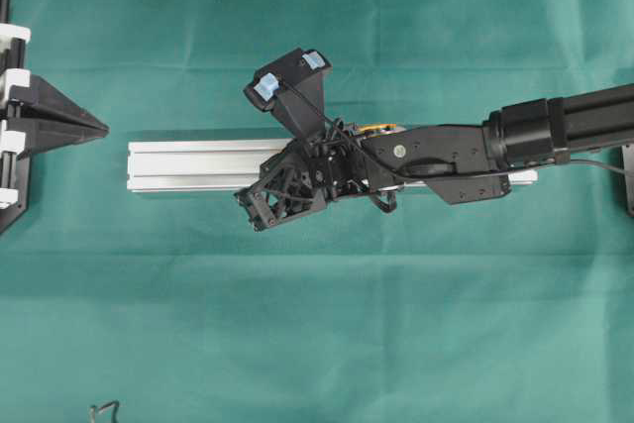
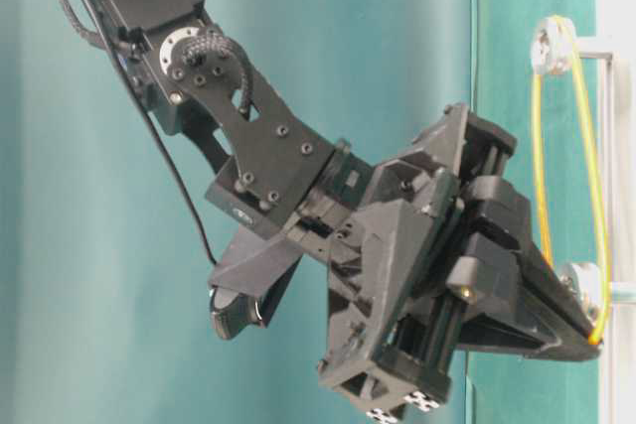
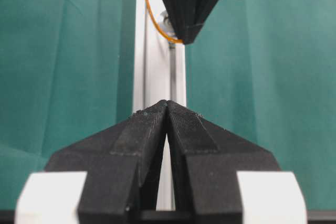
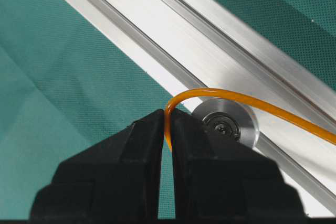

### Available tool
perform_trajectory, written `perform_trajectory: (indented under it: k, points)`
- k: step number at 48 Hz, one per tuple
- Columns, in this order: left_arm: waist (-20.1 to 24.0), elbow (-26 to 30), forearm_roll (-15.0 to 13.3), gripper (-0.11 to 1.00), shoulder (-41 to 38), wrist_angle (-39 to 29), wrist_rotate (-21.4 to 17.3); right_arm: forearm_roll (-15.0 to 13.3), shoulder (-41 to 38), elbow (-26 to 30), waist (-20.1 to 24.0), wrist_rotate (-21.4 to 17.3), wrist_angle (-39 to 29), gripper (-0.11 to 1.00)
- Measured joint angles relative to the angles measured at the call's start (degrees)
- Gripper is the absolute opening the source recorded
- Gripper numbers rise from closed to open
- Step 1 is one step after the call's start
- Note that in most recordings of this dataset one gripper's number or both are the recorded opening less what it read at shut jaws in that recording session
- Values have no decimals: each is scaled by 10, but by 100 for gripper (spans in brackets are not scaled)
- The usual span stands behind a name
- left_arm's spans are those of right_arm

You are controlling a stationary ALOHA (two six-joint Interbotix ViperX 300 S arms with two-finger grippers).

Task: Hook the rubber onto the shaft.
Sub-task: 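Stretch the band leftward and lower it around the left pulley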

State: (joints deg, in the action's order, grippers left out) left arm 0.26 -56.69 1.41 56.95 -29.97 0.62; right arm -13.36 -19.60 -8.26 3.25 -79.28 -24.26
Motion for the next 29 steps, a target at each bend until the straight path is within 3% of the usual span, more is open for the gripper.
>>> perform_trajectory:
  k: [29]
  points:
    - [0, 0, 0, 2, -1, 0, 0, 6, -5, 3, -3, 0, 2, 7]
